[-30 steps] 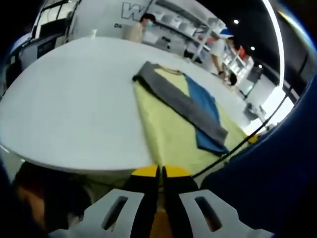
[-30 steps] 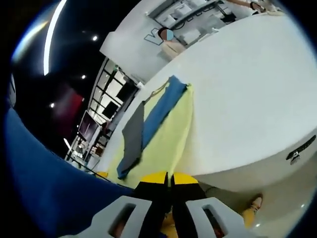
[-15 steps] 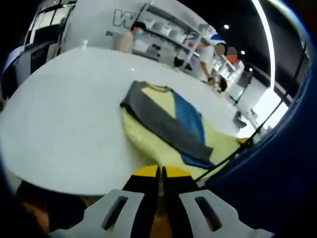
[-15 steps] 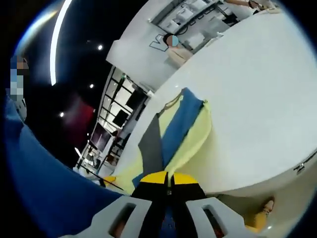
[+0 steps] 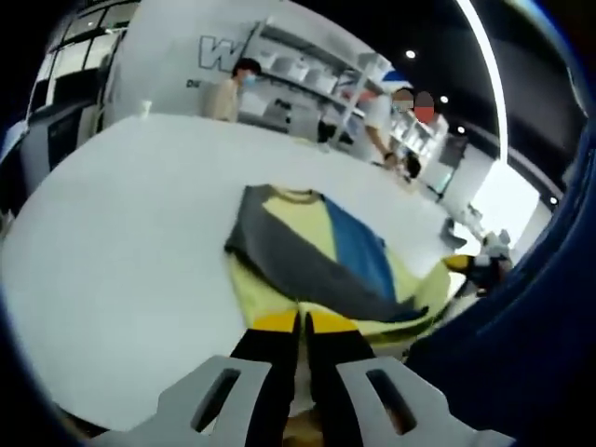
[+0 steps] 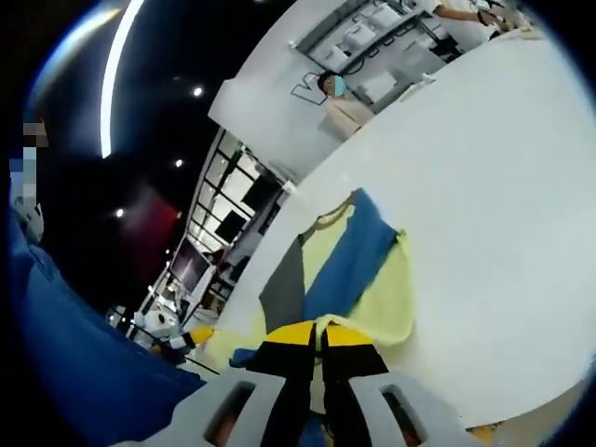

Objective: Fold the garment on the visible template until the final outline fits inside the template.

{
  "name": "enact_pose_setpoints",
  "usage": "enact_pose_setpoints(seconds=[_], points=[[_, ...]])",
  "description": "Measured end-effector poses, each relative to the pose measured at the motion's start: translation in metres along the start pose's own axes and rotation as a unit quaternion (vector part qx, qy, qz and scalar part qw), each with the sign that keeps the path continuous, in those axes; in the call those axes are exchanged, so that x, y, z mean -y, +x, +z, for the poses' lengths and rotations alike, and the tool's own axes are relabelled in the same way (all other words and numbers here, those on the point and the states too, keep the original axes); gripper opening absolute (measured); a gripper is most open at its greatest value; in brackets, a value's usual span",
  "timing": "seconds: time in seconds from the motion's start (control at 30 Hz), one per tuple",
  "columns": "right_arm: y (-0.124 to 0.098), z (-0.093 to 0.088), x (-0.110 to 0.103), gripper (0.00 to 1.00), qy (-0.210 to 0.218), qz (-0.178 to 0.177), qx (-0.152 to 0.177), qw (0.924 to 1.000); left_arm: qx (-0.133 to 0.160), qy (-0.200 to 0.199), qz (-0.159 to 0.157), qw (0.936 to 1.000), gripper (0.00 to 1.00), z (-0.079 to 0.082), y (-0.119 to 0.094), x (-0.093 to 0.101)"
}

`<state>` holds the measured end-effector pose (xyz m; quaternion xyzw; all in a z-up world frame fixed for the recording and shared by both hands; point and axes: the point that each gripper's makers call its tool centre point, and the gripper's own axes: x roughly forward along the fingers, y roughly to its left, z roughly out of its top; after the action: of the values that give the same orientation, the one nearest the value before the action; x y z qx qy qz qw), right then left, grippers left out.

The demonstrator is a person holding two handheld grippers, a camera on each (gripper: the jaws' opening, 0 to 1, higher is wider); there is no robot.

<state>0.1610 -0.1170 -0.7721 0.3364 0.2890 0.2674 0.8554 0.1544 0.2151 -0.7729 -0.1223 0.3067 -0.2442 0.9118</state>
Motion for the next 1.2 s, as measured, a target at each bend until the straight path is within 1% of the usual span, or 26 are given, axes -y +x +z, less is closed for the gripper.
enact_pose_setpoints(seconds=[0.07,0.13,0.17,0.2,0.23,0.3,0.37,0.4,0.43,0.47,0.5,0.57,0.63,0.7,0.73,0.77,0.83,0.87,0.93,0.97,1.07,1.1,1.17,1.2], points=[[0.006,0.01,0.003,0.0,-0.01,-0.005,0.004,0.9999,0.01,0.006,0.002,0.9999,0.0,0.011,0.007,-0.006],[0.009,0.015,0.003,0.0,-0.012,-0.006,0.008,0.9999,0.015,0.007,0.003,0.9999,0.0,0.017,0.01,-0.009],[0.011,0.019,0.003,0.0,-0.014,-0.005,0.012,0.9998,0.019,0.009,0.004,0.9998,0.0,0.023,0.013,-0.011],[0.017,0.027,0.006,0.0,-0.017,-0.007,0.016,0.9997,0.022,0.012,0.006,0.9997,0.0,0.029,0.017,-0.013],[0.018,0.028,0.006,0.0,-0.018,-0.007,0.016,0.9997,0.026,0.014,0.007,0.9996,0.0,0.034,0.021,-0.016],[0.022,0.032,0.008,0.0,-0.021,-0.01,0.017,0.9996,0.028,0.016,0.007,0.9994,0.0,0.037,0.024,-0.019],[0.027,0.037,0.014,0.0,-0.023,-0.015,0.019,0.9994,0.032,0.017,0.009,0.9993,0.0,0.044,0.029,-0.023],[0.032,0.043,0.018,0.0,-0.026,-0.018,0.021,0.9993,0.037,0.017,0.009,0.9991,0.0,0.051,0.037,-0.027],[0.035,0.046,0.02,0.0,-0.026,-0.019,0.021,0.9993,0.038,0.018,0.009,0.9991,0.0,0.054,0.041,-0.03],[0.043,0.051,0.022,0.0,-0.03,-0.021,0.021,0.9991,0.037,0.021,0.009,0.9991,0.0,0.057,0.049,-0.033],[0.047,0.053,0.025,0.0,-0.032,-0.022,0.019,0.9991,0.034,0.03,0.011,0.9989,0.0,0.061,0.059,-0.038],[0.058,0.059,0.034,0.0,-0.044,-0.028,0.01,0.9986,0.031,0.034,0.011,0.9989,0.0,0.064,0.068,-0.042],[0.063,0.063,0.037,0.0,-0.045,-0.029,0.008,0.9985,0.027,0.035,0.01,0.999,0.0,0.069,0.078,-0.047],[0.069,0.072,0.041,0.0,-0.045,-0.028,0.008,0.9986,0.024,0.037,0.01,0.999,0.0,0.075,0.087,-0.051],[0.071,0.075,0.041,0.0,-0.044,-0.028,0.01,0.9986,0.024,0.037,0.011,0.999,0.0,0.075,0.089,-0.052],[0.078,0.081,0.042,0.0,-0.044,-0.027,0.01,0.9986,0.022,0.037,0.011,0.999,0.0,0.08,0.094,-0.057],[0.081,0.083,0.043,0.0,-0.044,-0.027,0.01,0.9986,0.02,0.036,0.011,0.9991,0.0,0.082,0.097,-0.058],[0.089,0.089,0.046,0.0,-0.048,-0.028,0.008,0.9984,0.019,0.034,0.011,0.9992,0.0,0.086,0.102,-0.061],[0.094,0.093,0.049,0.0,-0.05,-0.029,0.006,0.9983,0.016,0.033,0.011,0.9993,0.0,0.089,0.108,-0.067],[0.1,0.098,0.053,0.0,-0.051,-0.031,0.006,0.9982,0.015,0.032,0.011,0.9993,0.0,0.094,0.112,-0.068],[0.109,0.108,0.057,0.0,-0.038,-0.028,0.013,0.9988,0.014,0.028,0.01,0.9995,0.0,0.1,0.123,-0.075],[0.112,0.11,0.059,0.0,-0.045,-0.031,0.01,0.9985,0.013,0.025,0.009,0.9996,0.0,0.103,0.128,-0.079],[0.118,0.113,0.064,0.0,-0.057,-0.036,0.001,0.9977,0.012,0.023,0.008,0.9996,0.0,0.106,0.13,-0.08],[0.124,0.118,0.069,0.0,-0.059,-0.036,-0.003,0.9976,0.011,0.021,0.008,0.9997,0.0,0.108,0.134,-0.081]])
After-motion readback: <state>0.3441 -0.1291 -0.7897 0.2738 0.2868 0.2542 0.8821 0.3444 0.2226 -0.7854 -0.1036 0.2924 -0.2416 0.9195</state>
